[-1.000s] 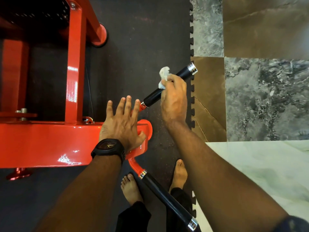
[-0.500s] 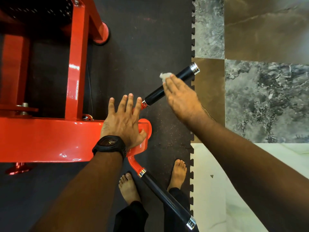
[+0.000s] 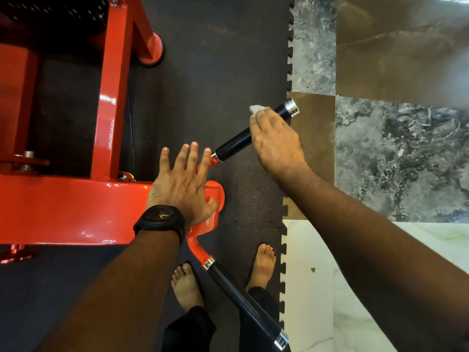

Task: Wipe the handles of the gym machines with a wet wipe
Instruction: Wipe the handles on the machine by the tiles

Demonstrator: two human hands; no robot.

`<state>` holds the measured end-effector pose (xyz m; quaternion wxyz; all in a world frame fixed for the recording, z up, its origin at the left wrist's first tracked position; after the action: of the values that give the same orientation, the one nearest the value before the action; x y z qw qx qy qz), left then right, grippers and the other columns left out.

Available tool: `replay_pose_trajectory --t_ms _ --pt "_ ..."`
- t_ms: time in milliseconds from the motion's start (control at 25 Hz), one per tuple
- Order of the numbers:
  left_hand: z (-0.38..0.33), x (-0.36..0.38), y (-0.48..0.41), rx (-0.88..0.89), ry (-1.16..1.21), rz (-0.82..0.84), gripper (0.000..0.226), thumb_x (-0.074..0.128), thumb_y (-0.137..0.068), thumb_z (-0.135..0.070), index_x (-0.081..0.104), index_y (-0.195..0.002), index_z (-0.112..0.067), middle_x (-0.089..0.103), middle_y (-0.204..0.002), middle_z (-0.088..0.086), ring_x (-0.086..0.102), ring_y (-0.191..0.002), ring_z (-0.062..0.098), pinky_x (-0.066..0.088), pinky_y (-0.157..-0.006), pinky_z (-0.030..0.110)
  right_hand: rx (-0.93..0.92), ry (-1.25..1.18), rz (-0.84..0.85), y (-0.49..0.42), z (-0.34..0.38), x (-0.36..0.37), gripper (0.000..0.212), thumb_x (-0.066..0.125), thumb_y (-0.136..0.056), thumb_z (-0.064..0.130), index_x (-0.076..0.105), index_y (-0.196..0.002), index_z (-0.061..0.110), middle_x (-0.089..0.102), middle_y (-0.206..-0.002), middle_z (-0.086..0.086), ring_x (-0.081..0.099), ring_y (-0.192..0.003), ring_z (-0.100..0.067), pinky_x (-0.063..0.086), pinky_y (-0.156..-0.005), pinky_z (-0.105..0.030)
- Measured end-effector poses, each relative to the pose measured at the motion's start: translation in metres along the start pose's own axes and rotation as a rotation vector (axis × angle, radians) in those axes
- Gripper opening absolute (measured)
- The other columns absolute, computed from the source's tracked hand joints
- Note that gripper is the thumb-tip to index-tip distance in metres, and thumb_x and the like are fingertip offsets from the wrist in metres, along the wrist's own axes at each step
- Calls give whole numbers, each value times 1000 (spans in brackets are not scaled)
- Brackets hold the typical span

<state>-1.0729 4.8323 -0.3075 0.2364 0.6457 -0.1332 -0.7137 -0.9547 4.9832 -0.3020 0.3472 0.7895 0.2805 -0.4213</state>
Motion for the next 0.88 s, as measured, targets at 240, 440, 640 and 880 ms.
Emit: replay_pose_trajectory --t_ms 240,440,640,880 --pt "-2 -3 -1 -5 7 12 95 23 -90 -67 -14 -158 -11 -7 -166 17 -2 -155 30 2 -121 62 -128 55 62 -14 36 3 45 39 -97 17 43 -138 -4 46 -134 -25 43 -125 -37 35 -111 -44" --pt "-1 0 -1 -2 -11 5 93 22 -91 -65 -14 -158 -10 -5 -166 18 -1 -154 32 2 -120 62 -28 75 137 -23 39 -8 47 54 -94 24 46 -136 5 52 -128 -16 46 -127 -34 21 -119 -51" --pt "-1 3 -1 -10 -22 5 94 22 -91 -65 -15 -157 -10 -6 -166 19 -1 -154 33 3 -120 63 -131 3 114 -32 52 -11 42 50 -98 22 47 -137 5 52 -129 -16 51 -123 -33 28 -115 -45" --pt "0 0 -1 -10 -17 28 94 21 -92 -65 -18 -156 -9 -9 -166 19 -4 -154 33 3 -120 62 -180 -47 68 -27 60 -9 54 50 -98 16 36 -148 2 43 -147 -20 40 -138 -33 25 -120 -44"
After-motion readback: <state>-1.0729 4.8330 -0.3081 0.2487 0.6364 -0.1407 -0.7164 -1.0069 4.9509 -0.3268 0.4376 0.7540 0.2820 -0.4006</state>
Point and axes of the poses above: each hand's wrist, its own y-axis away from the middle knuckle, its own x-axis out of the palm, z = x × y, the point moved 4 cm from there along -y, towards the middle knuckle
